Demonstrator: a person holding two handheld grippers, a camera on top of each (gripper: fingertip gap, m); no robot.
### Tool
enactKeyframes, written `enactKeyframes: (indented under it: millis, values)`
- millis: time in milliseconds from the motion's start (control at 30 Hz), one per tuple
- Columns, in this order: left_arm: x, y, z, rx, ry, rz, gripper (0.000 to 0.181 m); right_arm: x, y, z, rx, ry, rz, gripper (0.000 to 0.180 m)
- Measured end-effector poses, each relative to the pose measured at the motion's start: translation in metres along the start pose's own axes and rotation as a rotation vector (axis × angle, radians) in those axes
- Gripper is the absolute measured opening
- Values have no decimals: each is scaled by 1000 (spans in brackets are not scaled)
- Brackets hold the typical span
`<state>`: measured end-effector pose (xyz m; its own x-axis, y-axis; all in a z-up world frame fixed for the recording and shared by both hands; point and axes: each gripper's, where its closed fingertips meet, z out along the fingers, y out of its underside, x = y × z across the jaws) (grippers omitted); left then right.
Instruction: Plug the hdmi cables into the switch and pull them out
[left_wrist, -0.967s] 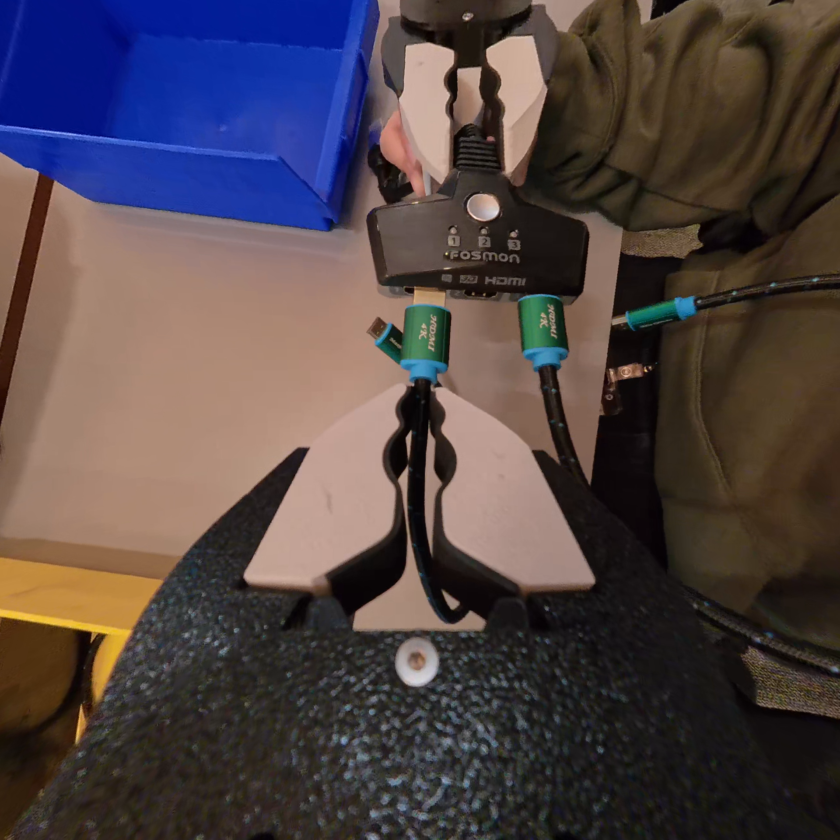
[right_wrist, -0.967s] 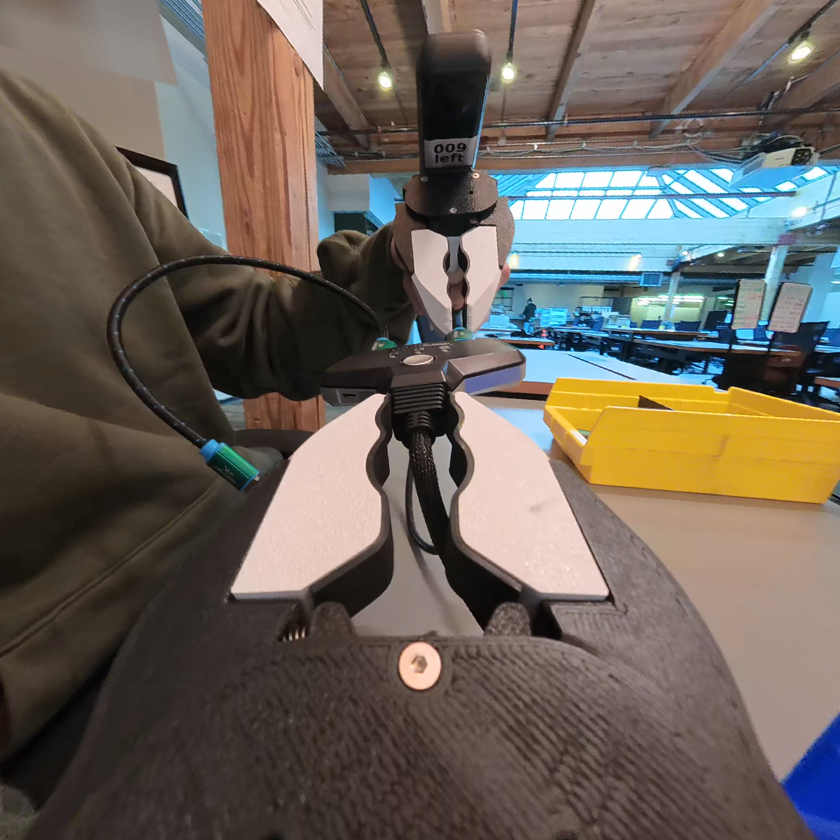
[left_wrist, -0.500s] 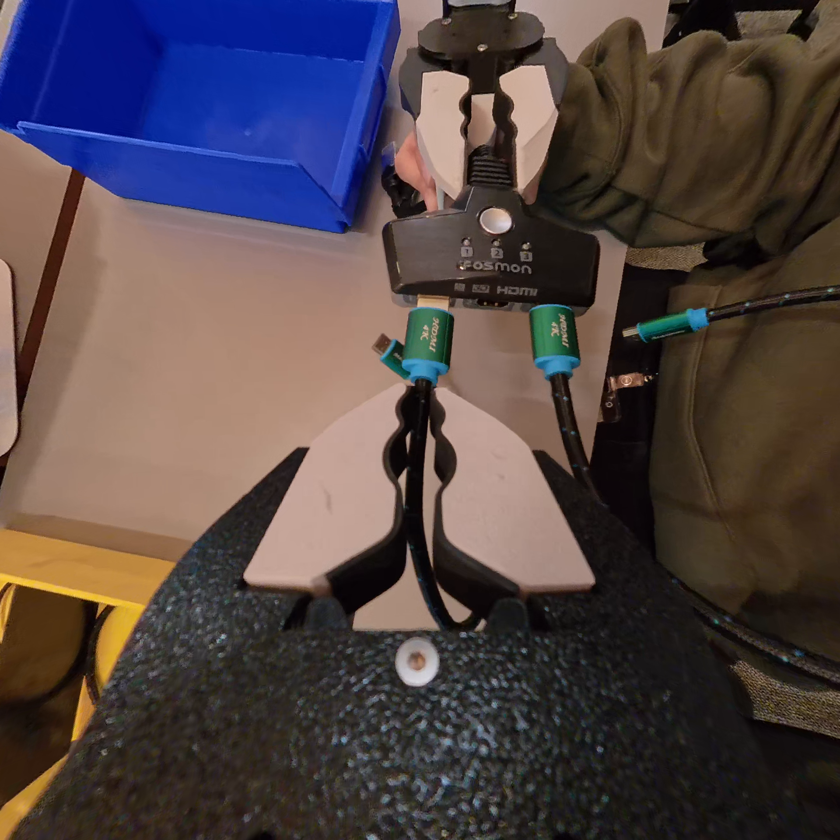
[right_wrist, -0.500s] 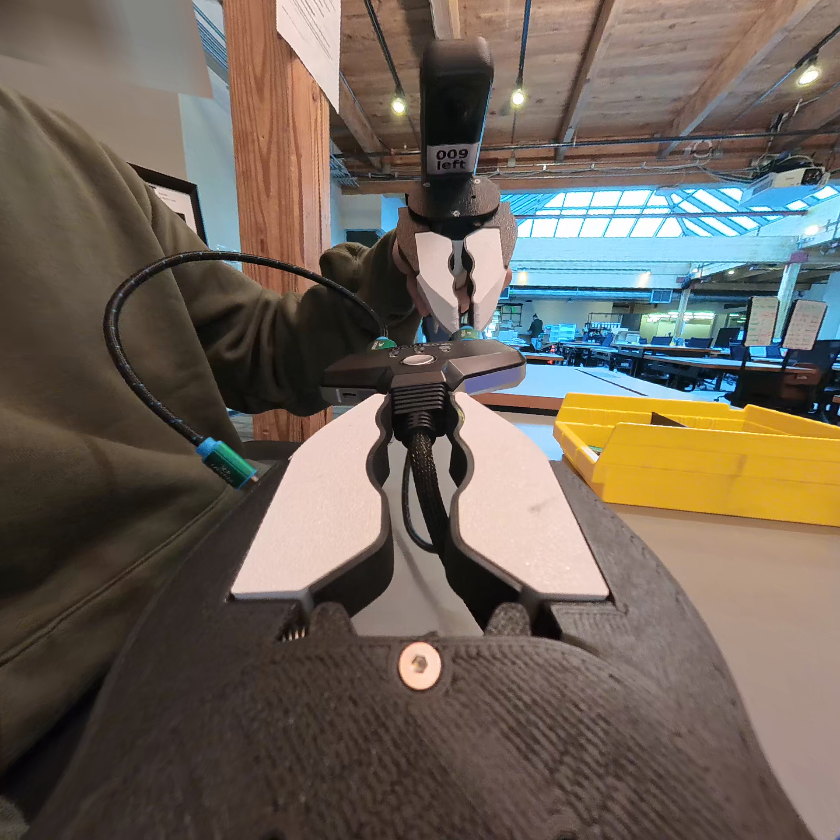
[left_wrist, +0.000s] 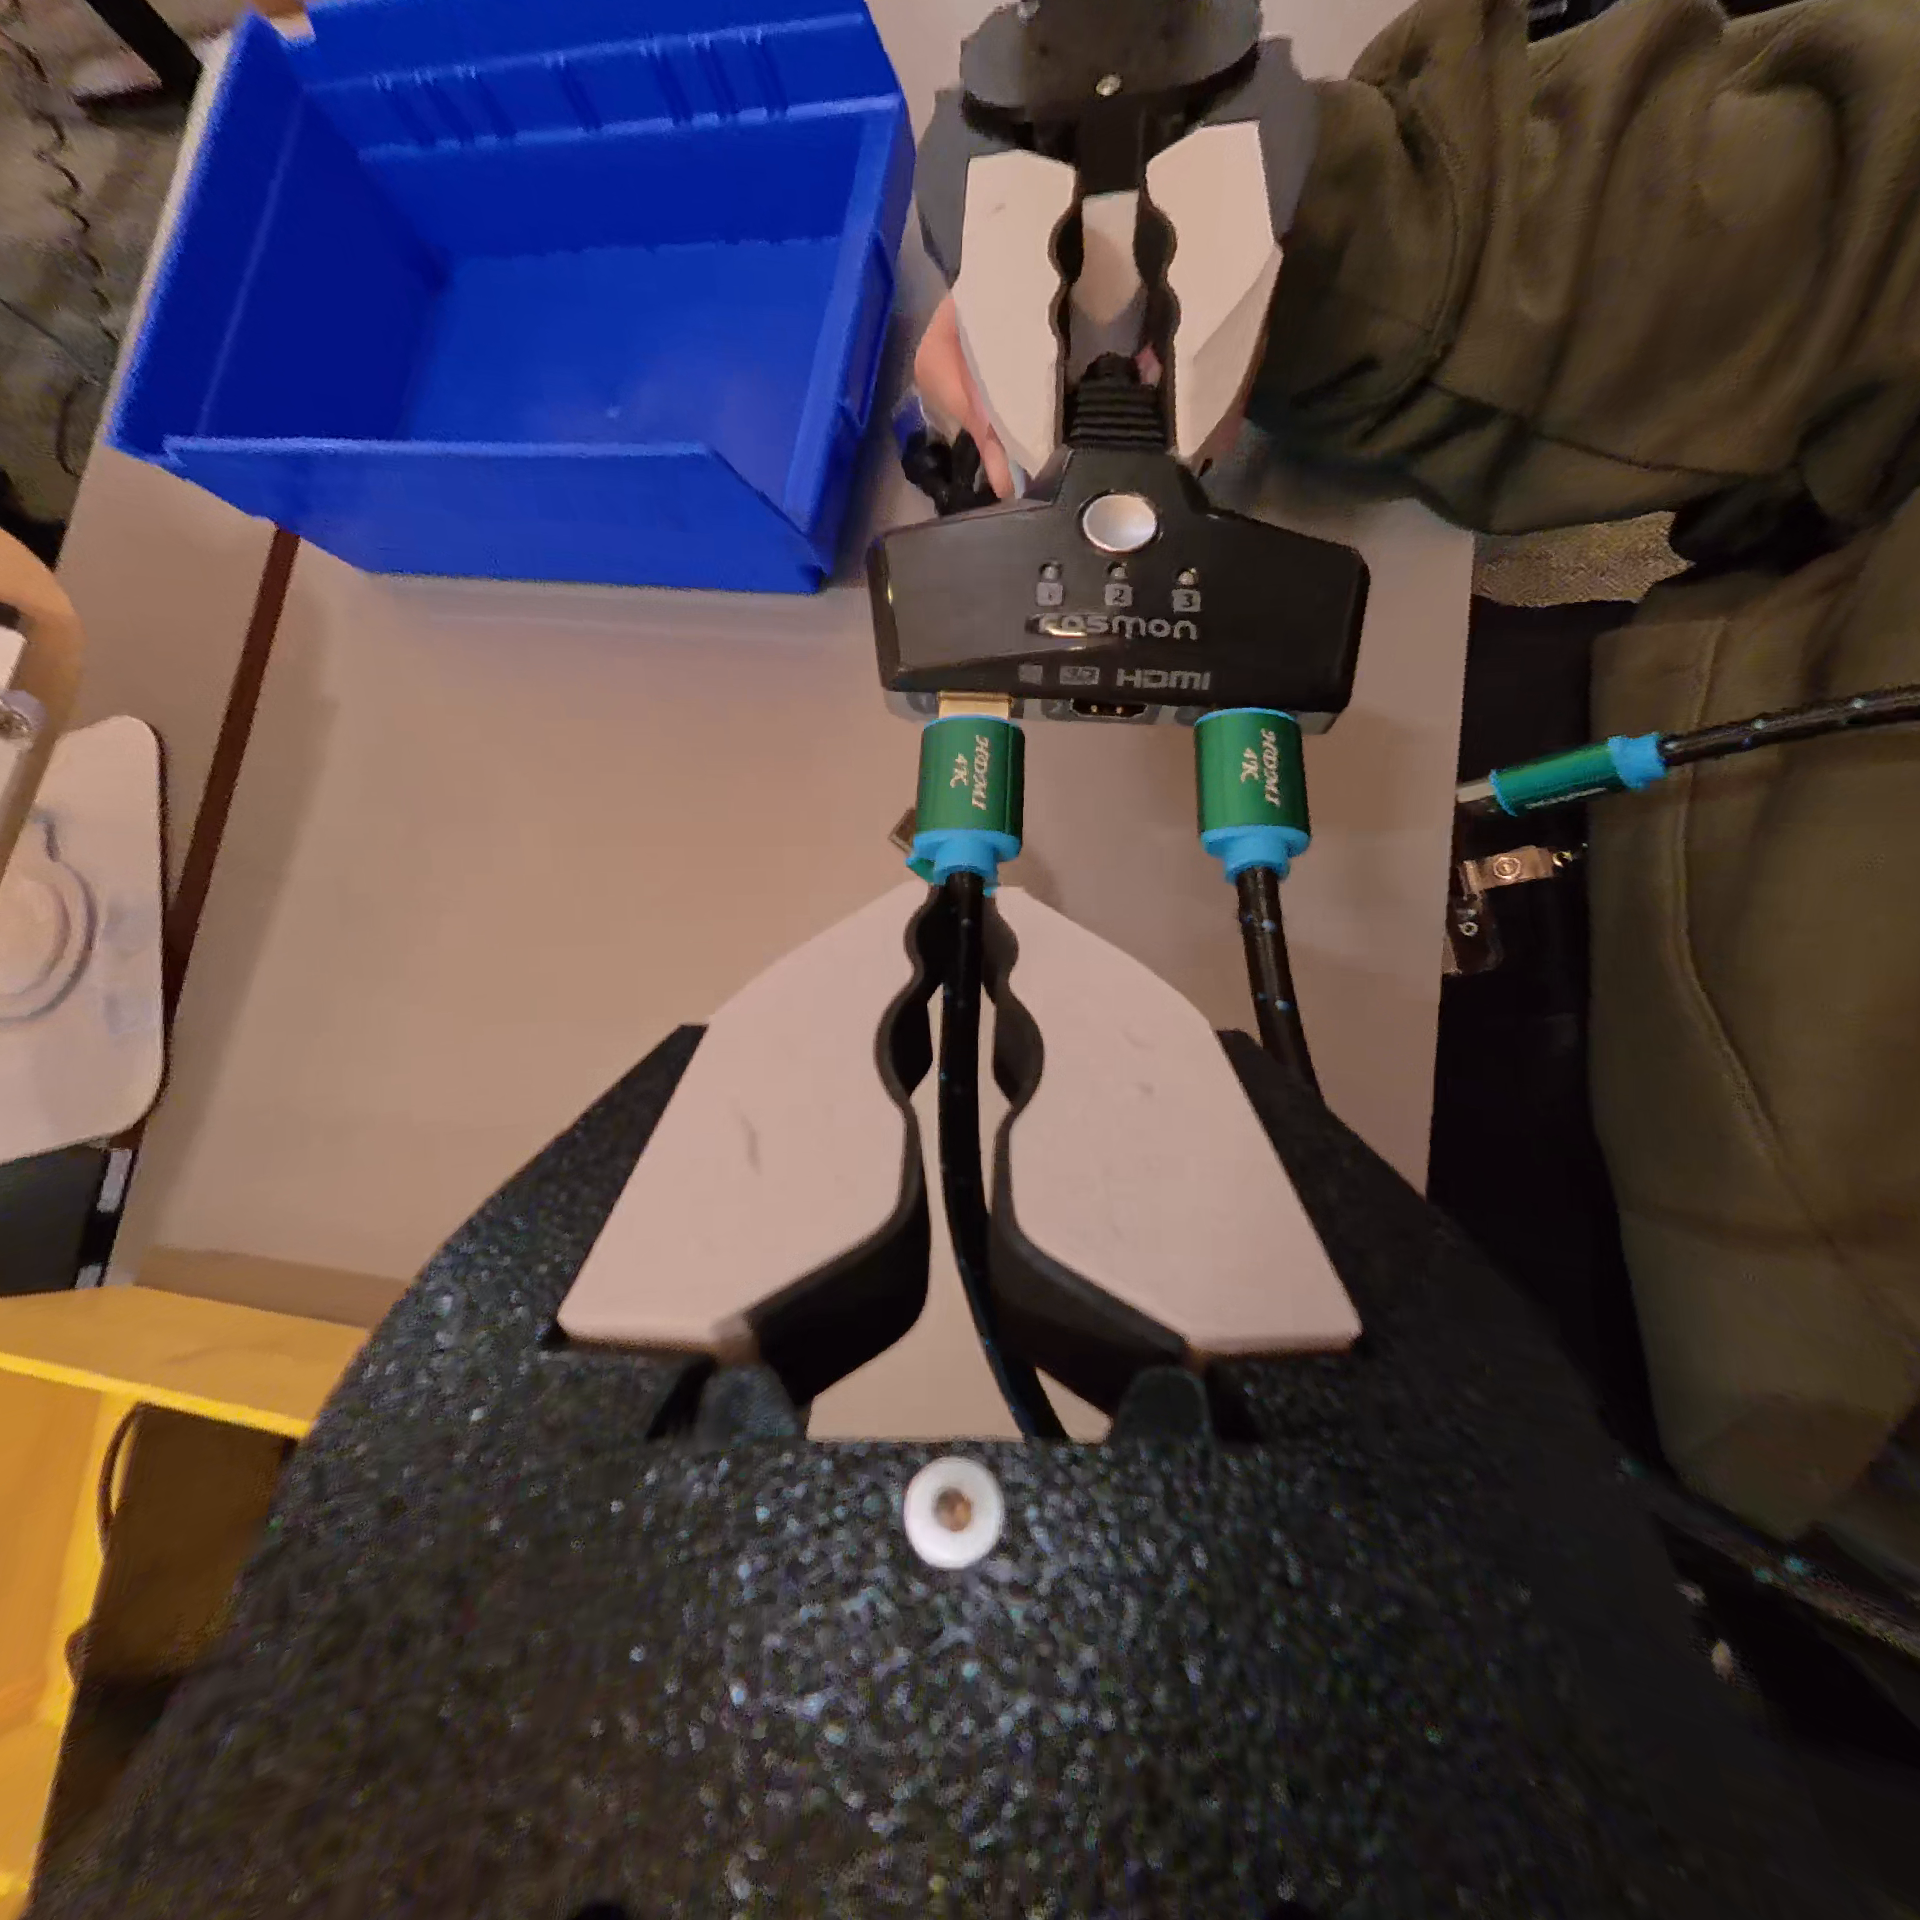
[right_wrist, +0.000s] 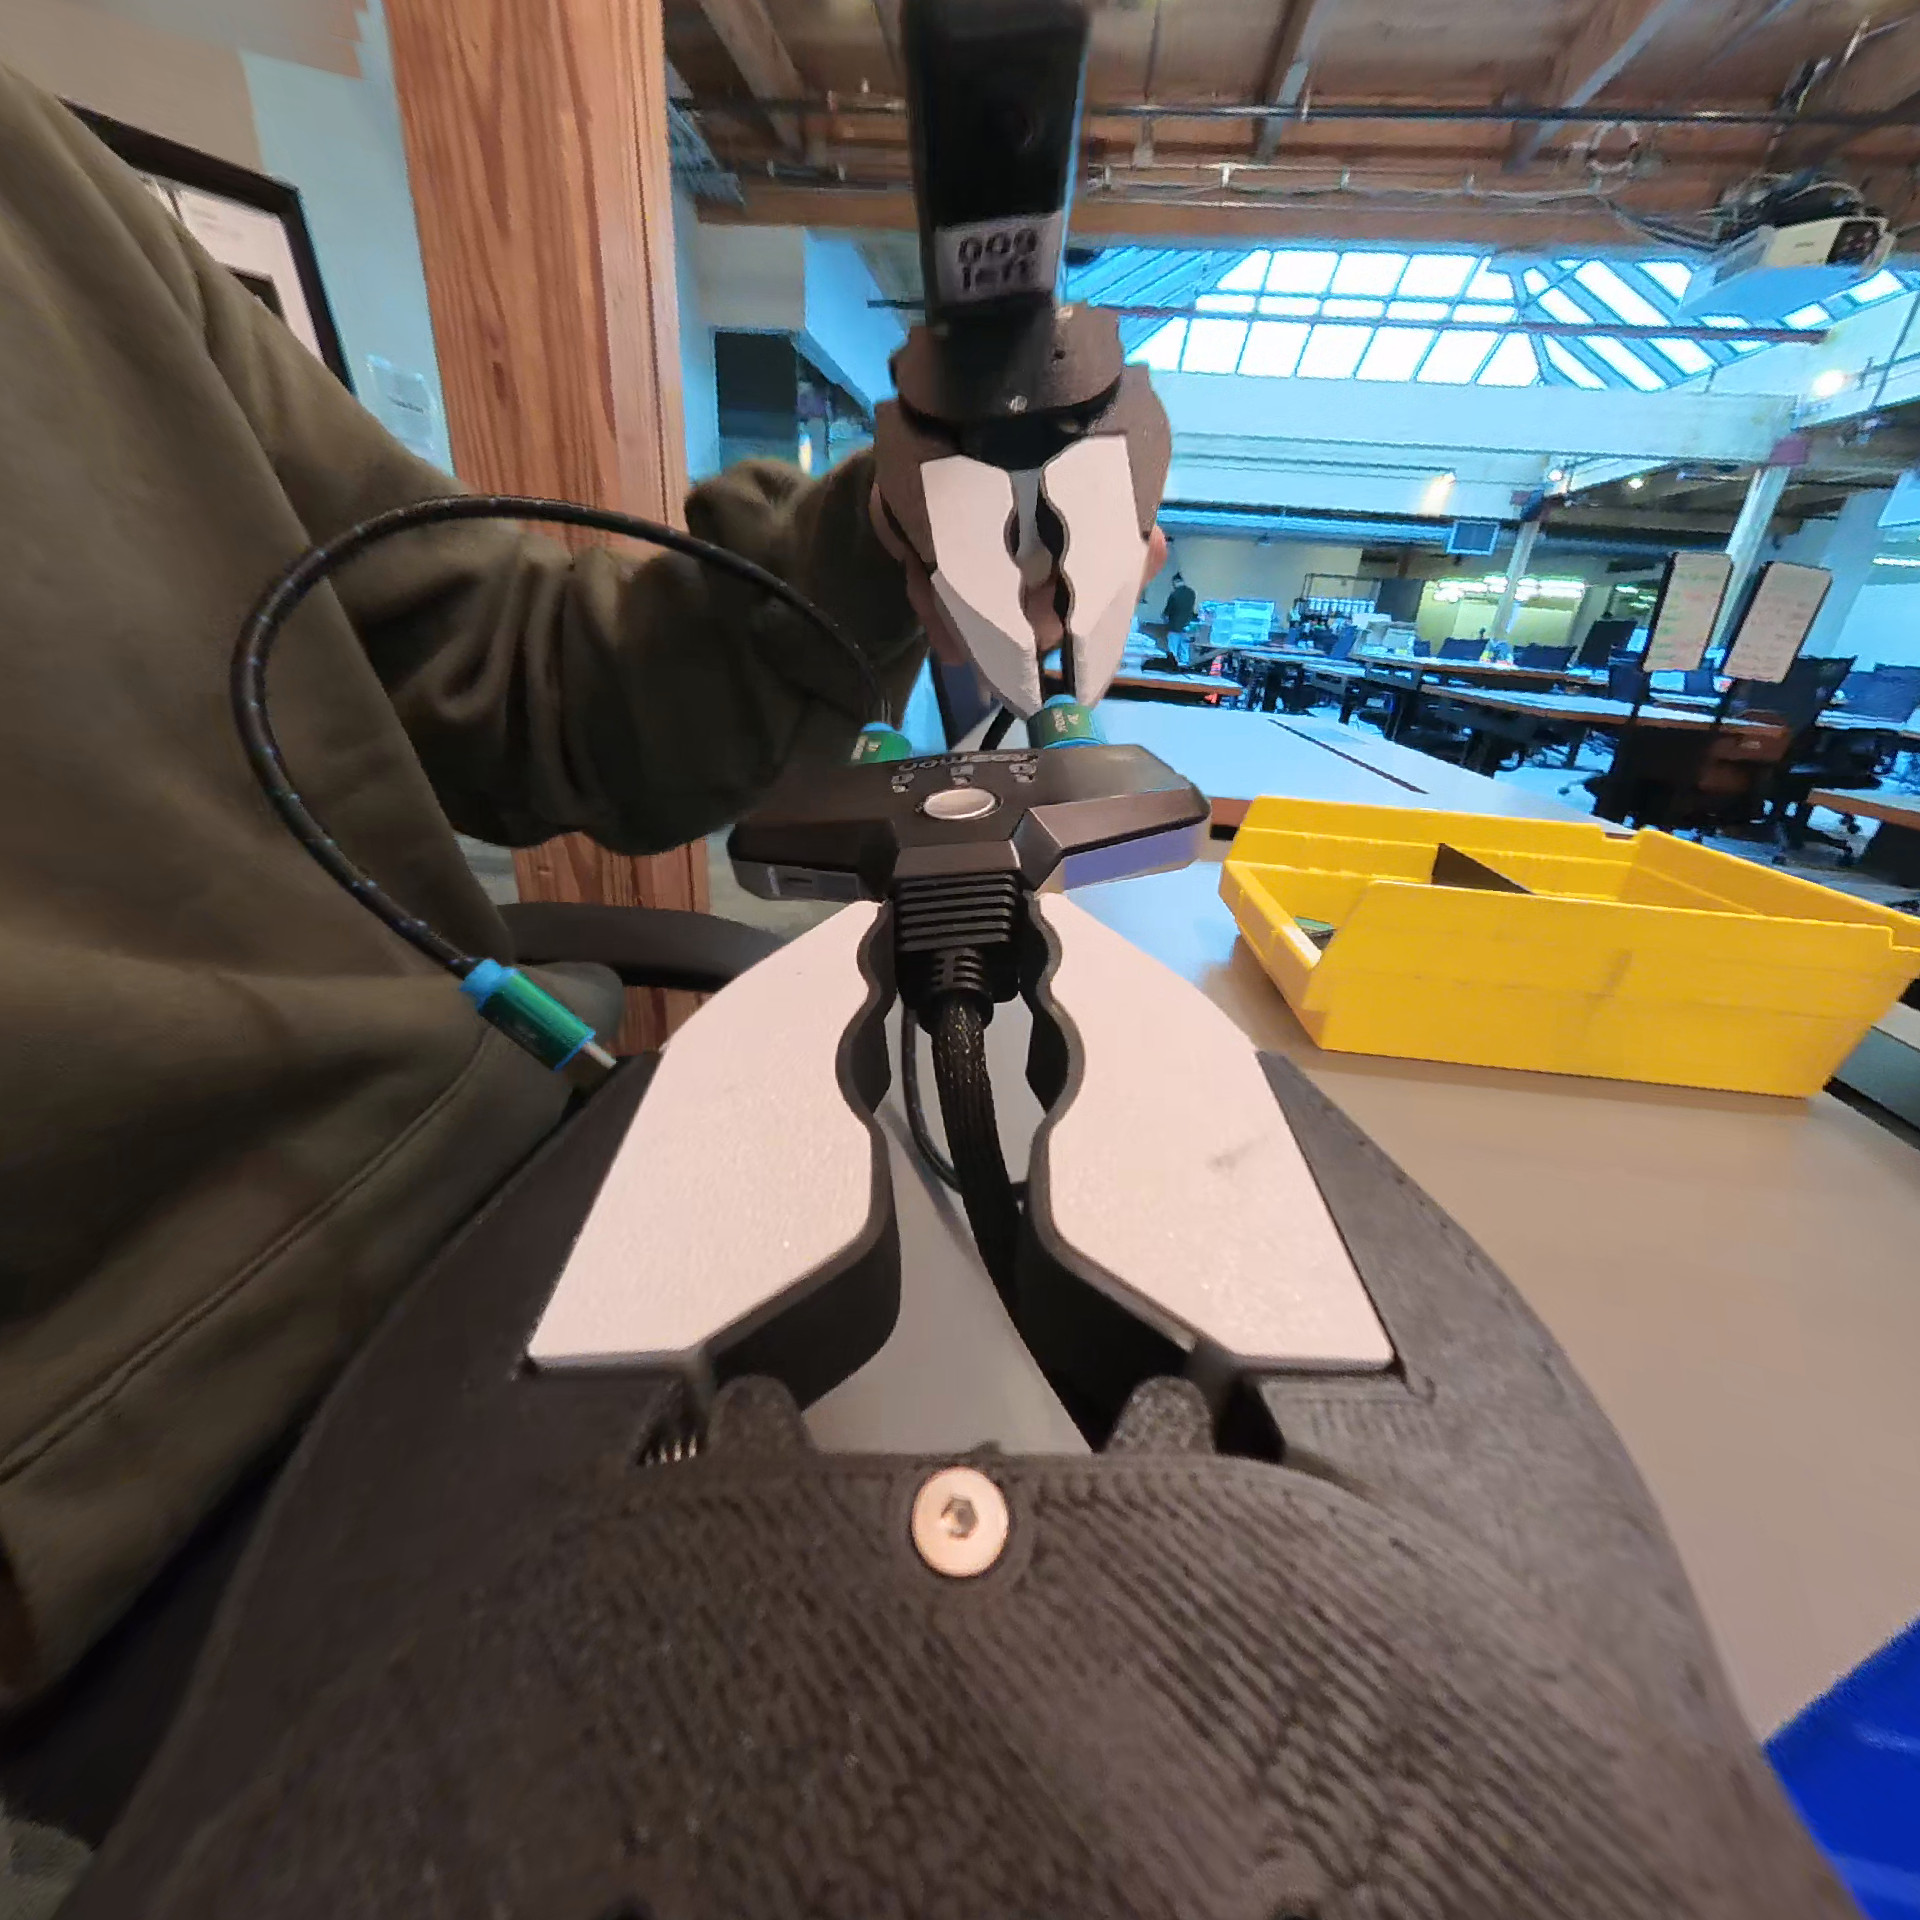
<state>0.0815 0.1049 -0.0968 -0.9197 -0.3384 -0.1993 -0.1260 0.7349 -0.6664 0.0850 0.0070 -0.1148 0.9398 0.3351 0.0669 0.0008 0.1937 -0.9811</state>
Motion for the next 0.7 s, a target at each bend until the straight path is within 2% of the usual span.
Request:
enactKeyframes:
  millis: [200,400,600,700]
  values:
    - [0,-5,-1,161,-28,-17,5,-1,-5,0,38,-5,3,23]
    - [2,-5,-7,128,-69,40,5,-4,0,6,-50,6,-28,23]
    - [3,6,-2,63,-37,88,5,-4,8,9,-128,12,-59,23]
    - [5,5,1,102,6,79,5,-7,7,9,-122,-2,-82,23]
